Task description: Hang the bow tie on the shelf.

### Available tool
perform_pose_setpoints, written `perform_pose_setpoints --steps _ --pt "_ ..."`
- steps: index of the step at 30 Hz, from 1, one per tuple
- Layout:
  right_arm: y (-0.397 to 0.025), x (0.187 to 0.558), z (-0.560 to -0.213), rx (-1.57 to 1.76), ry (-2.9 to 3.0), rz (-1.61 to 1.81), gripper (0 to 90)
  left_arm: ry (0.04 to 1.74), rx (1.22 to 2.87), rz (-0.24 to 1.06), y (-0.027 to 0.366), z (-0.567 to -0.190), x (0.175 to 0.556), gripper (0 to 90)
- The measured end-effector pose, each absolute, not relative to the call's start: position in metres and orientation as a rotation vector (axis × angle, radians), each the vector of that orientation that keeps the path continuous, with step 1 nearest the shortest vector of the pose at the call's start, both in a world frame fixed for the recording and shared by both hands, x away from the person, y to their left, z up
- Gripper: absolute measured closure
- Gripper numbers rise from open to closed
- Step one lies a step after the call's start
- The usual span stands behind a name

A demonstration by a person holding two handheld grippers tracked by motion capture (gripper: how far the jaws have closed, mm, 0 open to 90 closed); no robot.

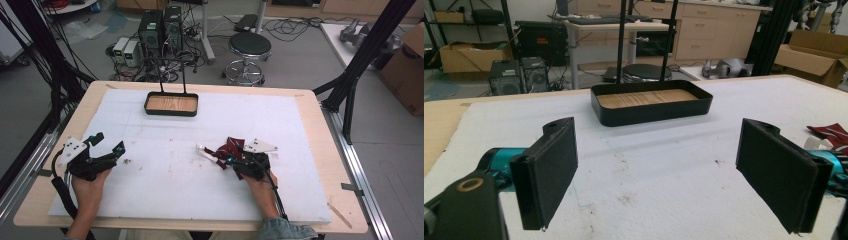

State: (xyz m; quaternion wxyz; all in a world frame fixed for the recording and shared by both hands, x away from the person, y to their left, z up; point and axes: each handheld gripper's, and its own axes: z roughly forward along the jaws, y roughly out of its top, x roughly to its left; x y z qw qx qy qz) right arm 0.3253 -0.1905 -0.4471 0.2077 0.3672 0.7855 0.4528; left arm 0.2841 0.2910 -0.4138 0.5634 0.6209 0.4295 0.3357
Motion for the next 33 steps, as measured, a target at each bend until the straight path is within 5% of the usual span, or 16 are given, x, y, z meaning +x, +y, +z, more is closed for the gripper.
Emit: perform_pose_setpoints --steps 21,33 --pt "-0.183 0.331 -0.449 1.015 2.304 1.180 58.2 1.012 1.460 0.788 0.291 -0.414 0.284 17.1" --pt "-0.177 0.333 -0.451 0.990 2.357 1.105 72.8 1.015 1.459 0.789 0.291 -0.414 0.283 17.1"
